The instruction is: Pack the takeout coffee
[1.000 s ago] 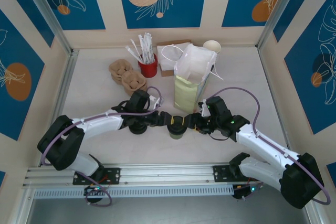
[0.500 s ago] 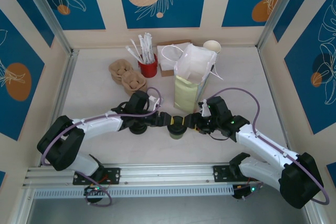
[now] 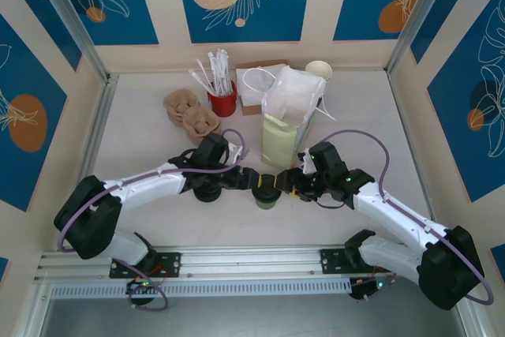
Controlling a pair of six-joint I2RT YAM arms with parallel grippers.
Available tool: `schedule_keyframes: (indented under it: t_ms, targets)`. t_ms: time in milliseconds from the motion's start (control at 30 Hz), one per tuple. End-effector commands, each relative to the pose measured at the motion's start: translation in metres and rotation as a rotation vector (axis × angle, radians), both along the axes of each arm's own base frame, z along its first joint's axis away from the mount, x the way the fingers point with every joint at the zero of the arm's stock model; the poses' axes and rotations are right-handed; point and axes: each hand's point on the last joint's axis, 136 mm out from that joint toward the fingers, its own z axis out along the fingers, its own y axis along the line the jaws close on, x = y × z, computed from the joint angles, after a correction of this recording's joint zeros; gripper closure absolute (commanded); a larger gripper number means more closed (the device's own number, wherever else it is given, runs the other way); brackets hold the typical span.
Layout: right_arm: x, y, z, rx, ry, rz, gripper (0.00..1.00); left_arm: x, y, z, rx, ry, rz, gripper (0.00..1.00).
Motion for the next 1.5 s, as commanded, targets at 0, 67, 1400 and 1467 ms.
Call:
schedule_keyframes:
  t_ms: [0,67,1400,1467]
  targets:
    - [-0.007,-0.004,-0.004,-0.039,0.043,0.009,0.43,-0.007,0.004,0.003,0.046,-0.004,-0.016,0.40]
    - [-0.006,-0.003,0.000,-0.036,0.040,0.009,0.42,-0.006,0.004,0.007,0.043,-0.009,-0.011,0.37]
    - [-0.032,0.012,0.189,0.272,-0.327,0.189,0.42,0.069,0.145,0.158,0.187,-0.528,0.703,0.29]
    - [-0.035,0.015,0.192,0.307,-0.314,0.196,0.42,0.074,0.153,0.152,0.169,-0.522,0.764,0.25]
